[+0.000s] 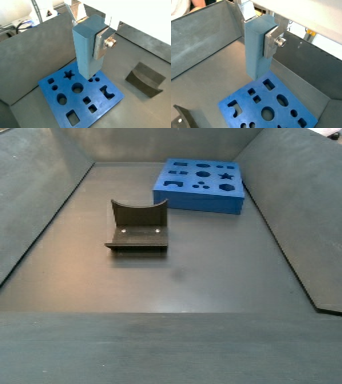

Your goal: Insert the rectangle object.

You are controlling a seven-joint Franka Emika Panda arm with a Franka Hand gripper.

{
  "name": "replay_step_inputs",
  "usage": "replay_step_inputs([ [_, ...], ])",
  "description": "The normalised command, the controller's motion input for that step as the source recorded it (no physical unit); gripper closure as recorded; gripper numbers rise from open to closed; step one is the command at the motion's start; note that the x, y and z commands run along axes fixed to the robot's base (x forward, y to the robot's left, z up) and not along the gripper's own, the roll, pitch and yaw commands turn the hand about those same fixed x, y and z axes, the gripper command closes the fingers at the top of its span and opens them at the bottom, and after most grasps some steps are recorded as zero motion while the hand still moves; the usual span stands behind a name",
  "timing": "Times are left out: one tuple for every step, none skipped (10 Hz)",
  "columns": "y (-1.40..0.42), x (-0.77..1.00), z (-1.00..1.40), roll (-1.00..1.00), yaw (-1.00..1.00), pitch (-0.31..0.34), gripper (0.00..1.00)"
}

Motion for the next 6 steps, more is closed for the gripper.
replay_step_inputs([
  [0.21,-0.08,-0.27,-0.17,-0.36,-0.276,1.0],
  [0.15,-0.08,-0.2,-0.17,-0.26,-0.268,1.0],
  [0.08,-0.08,-0.07,-0.16,-0.15,-0.208,1.0],
  [-0.07,-0.13,0.38,0.12,0.11,0.339,1.0],
  [-0.09,-0.1,0.38,0.13,0.15,0.377,1.0],
  [-0.07,-0.02,0.25,0.13,0.1,0.328,1.0],
])
